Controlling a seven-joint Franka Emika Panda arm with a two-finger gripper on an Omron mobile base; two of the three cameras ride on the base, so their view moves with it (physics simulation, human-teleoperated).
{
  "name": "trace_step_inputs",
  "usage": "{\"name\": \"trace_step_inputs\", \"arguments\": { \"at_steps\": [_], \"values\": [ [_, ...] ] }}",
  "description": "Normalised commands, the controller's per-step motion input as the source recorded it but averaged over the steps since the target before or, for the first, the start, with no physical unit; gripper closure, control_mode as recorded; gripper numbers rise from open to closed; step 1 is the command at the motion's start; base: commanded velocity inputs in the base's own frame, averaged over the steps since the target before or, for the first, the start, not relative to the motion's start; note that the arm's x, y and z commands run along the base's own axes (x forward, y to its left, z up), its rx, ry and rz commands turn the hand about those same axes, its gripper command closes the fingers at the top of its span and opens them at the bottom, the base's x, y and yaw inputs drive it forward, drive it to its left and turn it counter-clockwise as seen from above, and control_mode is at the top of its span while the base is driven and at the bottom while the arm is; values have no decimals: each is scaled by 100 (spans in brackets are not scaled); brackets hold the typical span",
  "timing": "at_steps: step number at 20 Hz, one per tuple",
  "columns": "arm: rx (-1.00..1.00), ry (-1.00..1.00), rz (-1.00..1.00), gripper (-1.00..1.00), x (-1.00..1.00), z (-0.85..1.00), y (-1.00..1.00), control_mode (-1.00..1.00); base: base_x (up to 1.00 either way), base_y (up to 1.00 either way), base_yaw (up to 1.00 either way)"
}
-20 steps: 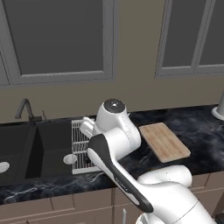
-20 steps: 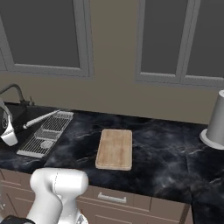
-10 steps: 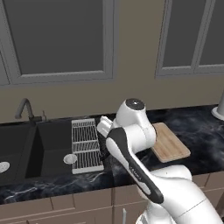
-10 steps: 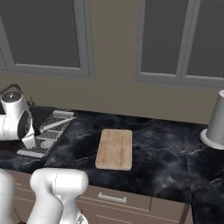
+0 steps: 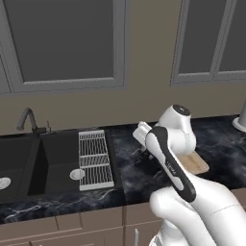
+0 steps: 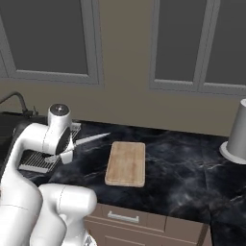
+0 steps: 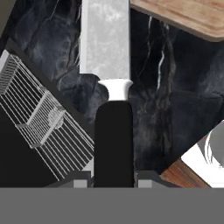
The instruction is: Pick up the knife from the drawer and place it on the cutting board. Then place the meat from the plate to the cutting board.
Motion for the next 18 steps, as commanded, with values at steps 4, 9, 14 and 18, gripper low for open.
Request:
{"name": "trace_step_inputs", "arguments": {
  "at_steps": [4,9,14,18],
  "values": [
    [2,4,0,100,31,-16,-73,-100,0,0,0],
    [1,9,0,100,31,-24,-65,-100,0,0,0],
    [0,7,-1,100,11,-7,-38,-100,0,0,0],
    [-7,2,-4,100,0,-1,-25,-100,0,0,0]
  ]
}}
